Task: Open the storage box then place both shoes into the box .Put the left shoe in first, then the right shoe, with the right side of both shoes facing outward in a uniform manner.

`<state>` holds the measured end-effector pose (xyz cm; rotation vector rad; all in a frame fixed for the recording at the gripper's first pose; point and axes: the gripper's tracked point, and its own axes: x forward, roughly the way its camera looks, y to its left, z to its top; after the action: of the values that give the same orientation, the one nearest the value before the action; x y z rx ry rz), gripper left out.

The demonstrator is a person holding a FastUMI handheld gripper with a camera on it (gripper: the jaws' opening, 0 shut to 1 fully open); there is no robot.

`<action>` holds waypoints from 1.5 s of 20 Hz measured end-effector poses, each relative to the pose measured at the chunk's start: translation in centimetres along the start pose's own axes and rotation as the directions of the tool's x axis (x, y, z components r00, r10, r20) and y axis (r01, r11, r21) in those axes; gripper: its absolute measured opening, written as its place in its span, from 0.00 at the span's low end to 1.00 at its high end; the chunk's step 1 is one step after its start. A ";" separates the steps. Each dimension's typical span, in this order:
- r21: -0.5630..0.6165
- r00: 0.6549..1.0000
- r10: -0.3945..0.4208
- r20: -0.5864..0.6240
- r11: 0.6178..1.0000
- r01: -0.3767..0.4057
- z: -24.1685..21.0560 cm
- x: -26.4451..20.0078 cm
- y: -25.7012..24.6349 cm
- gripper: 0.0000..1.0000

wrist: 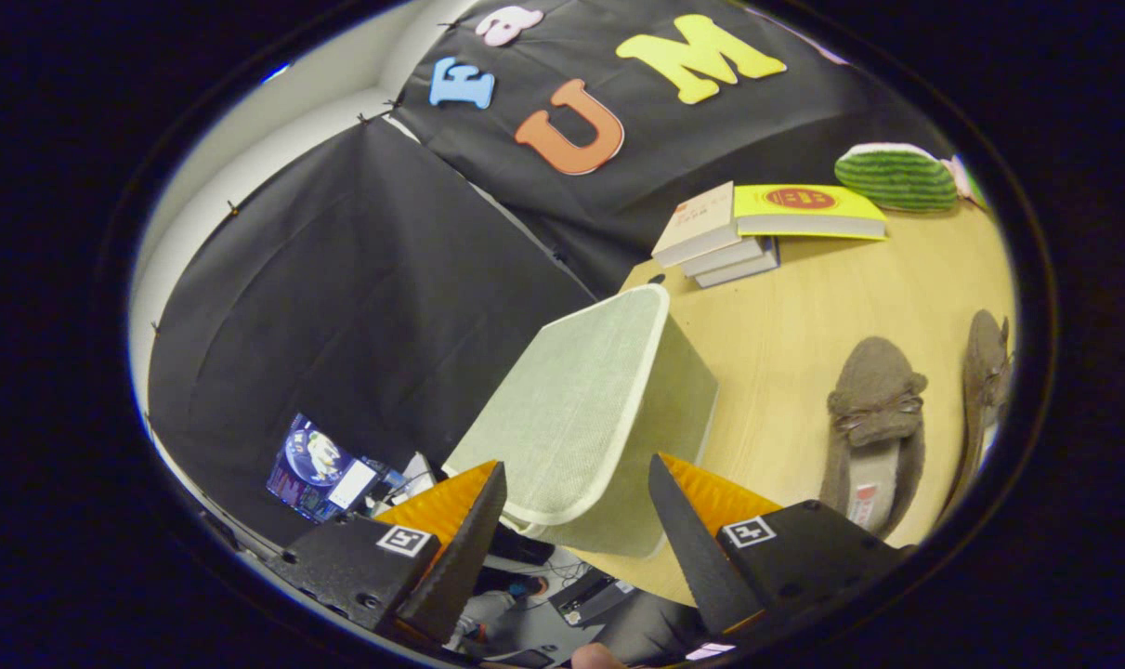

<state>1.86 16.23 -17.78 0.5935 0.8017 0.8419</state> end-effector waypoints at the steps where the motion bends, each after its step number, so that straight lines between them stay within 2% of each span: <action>1: 0.010 1.000 0.020 -0.019 1.000 -0.019 -0.2 0.6 0.0 0.97; 4: 0.070 0.996 0.066 -0.052 0.996 -0.062 0.0 2.2 -0.5 0.91; 5: 0.106 0.995 0.084 -0.059 0.991 -0.078 -0.2 2.7 -0.5 0.86; 10: 0.170 0.989 0.137 -0.046 0.977 -0.128 0.5 2.6 -0.4 0.34; 11: 0.180 0.989 0.143 -0.041 0.975 -0.133 0.8 2.4 -0.1 0.21; 13: 0.185 0.991 0.128 -0.036 0.975 -0.120 1.0 2.0 0.5 0.10; 17: 0.131 0.993 0.114 -0.014 0.985 -0.111 2.6 1.1 3.9 0.06; 21: 0.070 0.992 0.129 -0.001 0.989 -0.128 5.0 1.2 10.1 0.06; 26: -0.027 0.996 0.076 -0.040 0.997 -0.077 5.9 4.6 17.1 0.06; 30: -0.185 0.995 0.059 -0.079 0.980 -0.073 4.9 8.3 22.1 0.10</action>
<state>0.02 34.35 -1.97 0.4253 0.7621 0.9935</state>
